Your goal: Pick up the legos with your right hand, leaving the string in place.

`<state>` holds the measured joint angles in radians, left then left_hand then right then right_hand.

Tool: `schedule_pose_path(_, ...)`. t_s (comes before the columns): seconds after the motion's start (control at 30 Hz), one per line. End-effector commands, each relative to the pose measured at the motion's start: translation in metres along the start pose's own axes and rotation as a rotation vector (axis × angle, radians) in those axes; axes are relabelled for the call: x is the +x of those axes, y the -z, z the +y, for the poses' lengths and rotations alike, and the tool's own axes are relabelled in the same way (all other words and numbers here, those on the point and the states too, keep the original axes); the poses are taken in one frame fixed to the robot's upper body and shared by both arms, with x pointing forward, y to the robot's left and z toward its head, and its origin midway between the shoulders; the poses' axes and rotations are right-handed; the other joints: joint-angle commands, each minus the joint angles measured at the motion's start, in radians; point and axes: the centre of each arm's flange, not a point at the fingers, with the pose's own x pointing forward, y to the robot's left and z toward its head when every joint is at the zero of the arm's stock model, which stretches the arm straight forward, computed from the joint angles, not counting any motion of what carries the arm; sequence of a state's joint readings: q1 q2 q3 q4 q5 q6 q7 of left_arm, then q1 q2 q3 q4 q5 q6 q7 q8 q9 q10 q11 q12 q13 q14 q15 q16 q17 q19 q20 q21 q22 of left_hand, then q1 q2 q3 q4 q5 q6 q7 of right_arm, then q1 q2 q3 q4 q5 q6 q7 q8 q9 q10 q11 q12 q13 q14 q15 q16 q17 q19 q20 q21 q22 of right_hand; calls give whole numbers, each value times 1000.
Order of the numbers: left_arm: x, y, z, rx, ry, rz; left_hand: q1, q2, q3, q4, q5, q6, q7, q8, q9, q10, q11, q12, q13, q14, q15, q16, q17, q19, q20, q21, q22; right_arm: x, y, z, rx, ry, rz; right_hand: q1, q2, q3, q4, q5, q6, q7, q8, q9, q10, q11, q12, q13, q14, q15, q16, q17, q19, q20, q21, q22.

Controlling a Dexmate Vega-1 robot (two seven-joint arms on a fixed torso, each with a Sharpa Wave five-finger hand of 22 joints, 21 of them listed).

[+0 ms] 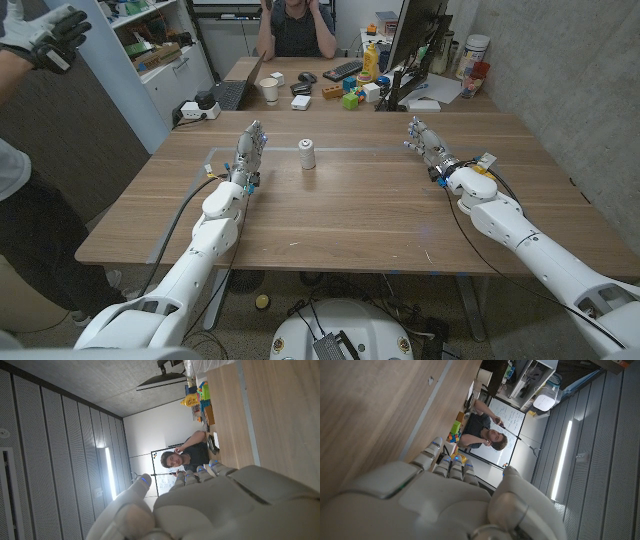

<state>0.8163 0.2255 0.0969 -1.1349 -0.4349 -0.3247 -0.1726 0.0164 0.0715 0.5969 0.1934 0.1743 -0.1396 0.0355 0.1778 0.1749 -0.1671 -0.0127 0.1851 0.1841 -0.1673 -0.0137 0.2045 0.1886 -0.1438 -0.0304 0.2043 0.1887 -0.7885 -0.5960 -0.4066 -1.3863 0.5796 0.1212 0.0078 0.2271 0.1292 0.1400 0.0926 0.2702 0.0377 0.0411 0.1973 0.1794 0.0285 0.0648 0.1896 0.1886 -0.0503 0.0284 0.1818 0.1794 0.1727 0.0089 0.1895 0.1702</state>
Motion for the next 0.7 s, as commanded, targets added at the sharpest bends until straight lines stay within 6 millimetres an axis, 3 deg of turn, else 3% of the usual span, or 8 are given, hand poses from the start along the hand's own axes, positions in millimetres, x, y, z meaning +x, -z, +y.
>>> schedule_pose_path(0.03,-4,5,-3,-8,-4,3,-11,83,-8,-2,7,-10,1,5,3,-94,-1,5,2,-166,0,5,5,-9,-19,5,1,-2,-17,-5,-79,-3,-12,12,-3,1,-6,-5,8,6,4,5,6,9,9,2,7,0,10,2,11,-1,10,2)
schedule_pose_path(0.33,-6,5,-5,-4,1,0,-14,83,-13,-2,8,-10,1,5,3,-93,-1,5,2,-167,1,5,5,-9,-19,4,1,-7,-39,-10,-194,35,-54,24,-32,-7,-23,-17,43,16,11,7,43,20,20,3,46,-3,19,2,50,-1,20,2)
schedule_pose_path(0.7,-7,4,-7,-1,3,-4,-16,83,-19,-3,9,-10,1,5,3,-95,1,5,2,-167,1,5,4,-10,-18,4,1,-15,-69,-20,-335,95,-97,39,-44,-8,-39,-22,73,19,17,7,71,17,26,3,78,-8,24,1,83,-7,26,2)
